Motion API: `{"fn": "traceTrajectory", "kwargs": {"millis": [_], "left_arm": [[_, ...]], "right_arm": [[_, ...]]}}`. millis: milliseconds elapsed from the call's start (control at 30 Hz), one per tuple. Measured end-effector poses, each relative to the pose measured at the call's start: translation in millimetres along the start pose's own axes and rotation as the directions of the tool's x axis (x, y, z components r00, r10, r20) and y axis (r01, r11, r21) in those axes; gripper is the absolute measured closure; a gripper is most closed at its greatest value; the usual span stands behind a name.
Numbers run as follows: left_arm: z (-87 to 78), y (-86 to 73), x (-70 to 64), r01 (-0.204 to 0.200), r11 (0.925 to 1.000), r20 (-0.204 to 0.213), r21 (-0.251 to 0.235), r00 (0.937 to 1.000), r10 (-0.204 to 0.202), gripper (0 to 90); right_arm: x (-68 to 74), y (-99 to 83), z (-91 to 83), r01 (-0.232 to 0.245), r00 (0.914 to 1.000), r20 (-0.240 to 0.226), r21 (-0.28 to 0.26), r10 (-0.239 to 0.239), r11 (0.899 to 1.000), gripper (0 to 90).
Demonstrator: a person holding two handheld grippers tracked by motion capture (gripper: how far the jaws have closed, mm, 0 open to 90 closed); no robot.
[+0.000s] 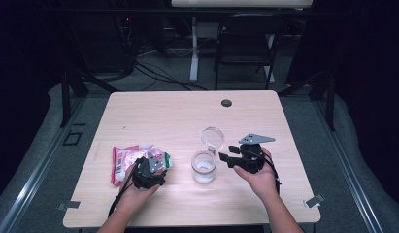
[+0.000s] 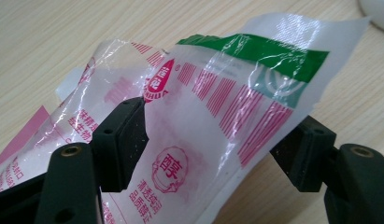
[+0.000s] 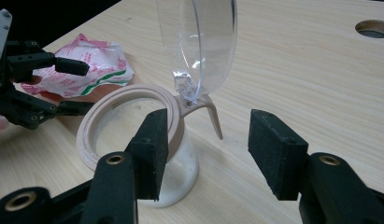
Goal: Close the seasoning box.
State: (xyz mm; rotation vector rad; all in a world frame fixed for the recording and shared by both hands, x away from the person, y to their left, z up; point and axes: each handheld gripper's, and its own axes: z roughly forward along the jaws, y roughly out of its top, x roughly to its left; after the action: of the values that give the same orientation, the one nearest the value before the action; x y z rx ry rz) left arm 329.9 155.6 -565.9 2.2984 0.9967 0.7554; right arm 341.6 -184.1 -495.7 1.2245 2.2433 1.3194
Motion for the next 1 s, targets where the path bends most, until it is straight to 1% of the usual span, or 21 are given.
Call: {"fn": "traceTrajectory", "kwargs": {"millis": [33, 100, 167, 367, 467, 600, 667, 700, 733, 867, 1000], "left_arm": [[1.1, -0.2, -0.4, 0.007, 1.0000, -0.006, 0.001, 1.0000, -0.007, 31.3], [2.6, -0.4, 0.8, 0.003, 0.9999, -0.009, 0.012, 1.0000, -0.003, 31.5], [4.1, -0.9, 1.8, 0.012, 0.9998, -0.002, 0.015, 0.9999, -0.012, 33.8], [5.4, -2.3, 4.5, 0.029, 0.9994, -0.015, 0.020, 0.9995, -0.029, 37.9], [5.2, -2.6, 5.6, 0.044, 0.9989, -0.015, 0.017, 0.9989, -0.044, 42.0], [4.8, -3.3, 8.5, 0.060, 0.9979, -0.012, 0.023, 0.9981, -0.060, 49.7], [5.0, -3.9, 10.4, 0.064, 0.9978, -0.019, 0.016, 0.9978, -0.064, 53.5], [5.1, -4.4, 11.3, 0.073, 0.9972, -0.018, 0.014, 0.9972, -0.073, 54.7], [4.8, -4.5, 12.3, 0.070, 0.9973, -0.016, 0.019, 0.9974, -0.070, 57.0], [4.4, -5.6, 14.0, 0.080, 0.9966, -0.027, 0.018, 0.9965, -0.080, 63.7], [2.8, -6.0, 16.5, 0.090, 0.9959, -0.029, 0.010, 0.9955, -0.090, 68.6]], "right_arm": [[-0.2, 0.0, 0.0, 0.000, 1.0000, 0.000, 0.000, 0.000, 1.000, 47.8], [-0.8, -0.2, 0.0, -0.002, 1.0000, 0.001, -0.001, 0.002, 1.000, 47.8], [-1.3, -0.3, 0.0, -0.006, 1.0000, -0.001, 0.001, 0.006, 1.000, 47.6], [-1.3, -0.9, 0.9, -0.013, 0.9999, 0.000, -0.003, 0.013, 1.000, 47.3], [-1.3, -1.1, 1.4, -0.017, 0.9999, -0.002, -0.005, 0.017, 1.000, 47.0], [-1.8, -1.1, 1.1, -0.017, 0.9998, 0.002, -0.006, 0.017, 1.000, 47.0], [-2.0, -1.2, 1.1, -0.020, 0.9998, 0.000, -0.008, 0.020, 1.000, 47.0], [-2.0, -1.3, 1.1, -0.022, 0.9998, 0.002, -0.008, 0.022, 1.000, 47.0], [-2.2, -1.4, 1.3, -0.021, 0.9998, 0.004, -0.006, 0.021, 1.000, 47.0], [-2.7, -1.8, 1.7, -0.022, 0.9997, 0.005, -0.005, 0.022, 1.000, 47.0], [-2.6, -1.8, 1.5, -0.023, 0.9997, 0.006, -0.006, 0.023, 1.000, 47.0]]}}
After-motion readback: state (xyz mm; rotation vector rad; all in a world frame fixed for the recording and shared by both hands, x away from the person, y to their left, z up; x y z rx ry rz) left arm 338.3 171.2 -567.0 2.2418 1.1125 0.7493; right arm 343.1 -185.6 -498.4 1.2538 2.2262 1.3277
